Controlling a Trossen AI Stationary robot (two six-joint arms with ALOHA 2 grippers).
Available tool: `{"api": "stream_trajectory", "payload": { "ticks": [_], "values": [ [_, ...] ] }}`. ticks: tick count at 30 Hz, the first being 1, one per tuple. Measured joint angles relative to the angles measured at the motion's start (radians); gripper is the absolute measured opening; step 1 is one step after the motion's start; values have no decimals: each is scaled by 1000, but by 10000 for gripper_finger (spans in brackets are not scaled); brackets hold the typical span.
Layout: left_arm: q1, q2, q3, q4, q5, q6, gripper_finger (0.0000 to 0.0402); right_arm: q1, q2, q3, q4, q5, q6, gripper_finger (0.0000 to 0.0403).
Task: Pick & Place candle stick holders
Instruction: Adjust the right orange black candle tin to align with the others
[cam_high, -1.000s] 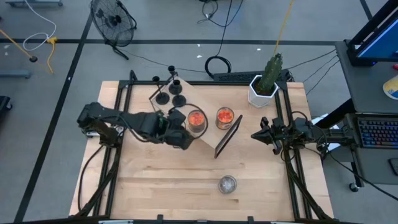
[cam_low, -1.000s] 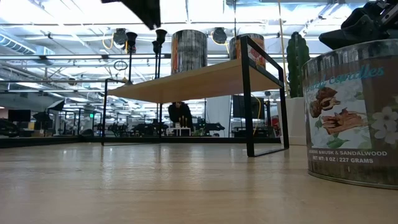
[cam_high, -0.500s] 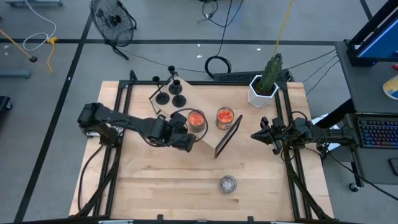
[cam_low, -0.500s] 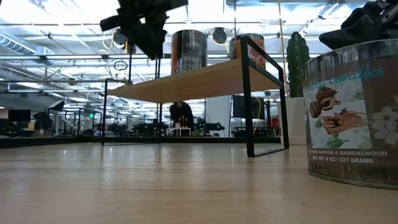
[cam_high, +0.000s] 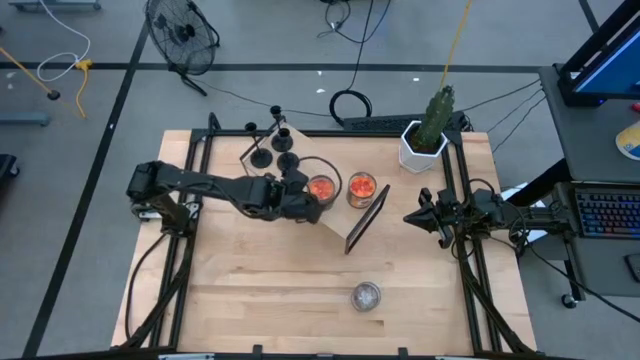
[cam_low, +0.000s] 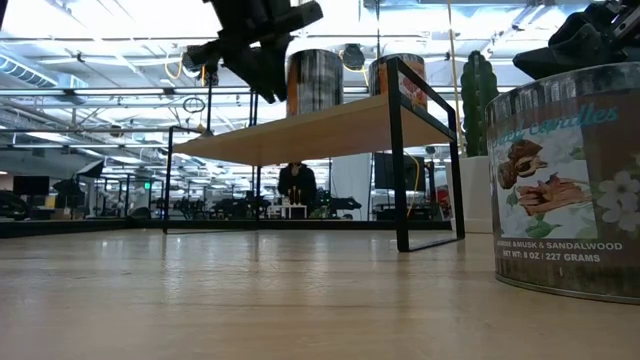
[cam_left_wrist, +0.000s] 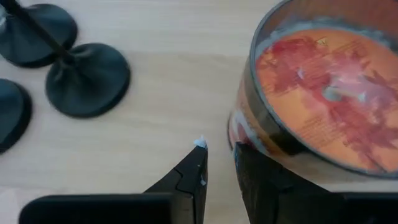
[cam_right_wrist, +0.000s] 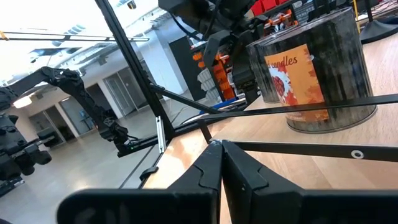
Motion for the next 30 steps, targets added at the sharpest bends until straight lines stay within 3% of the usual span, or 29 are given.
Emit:
{"api": "stream_trajectory", "payload": {
  "ticks": [4,14,30],
  "values": [
    [17,0,0,78,52,42,87,0,0,0,0,0,0,4],
    [-31,-18,1,-4,89,-50,87,0,0,0,0,-1,2,4],
    [-67,15,0,193,227,20,88,0,0,0,-12,2,-30,4]
  ]
}}
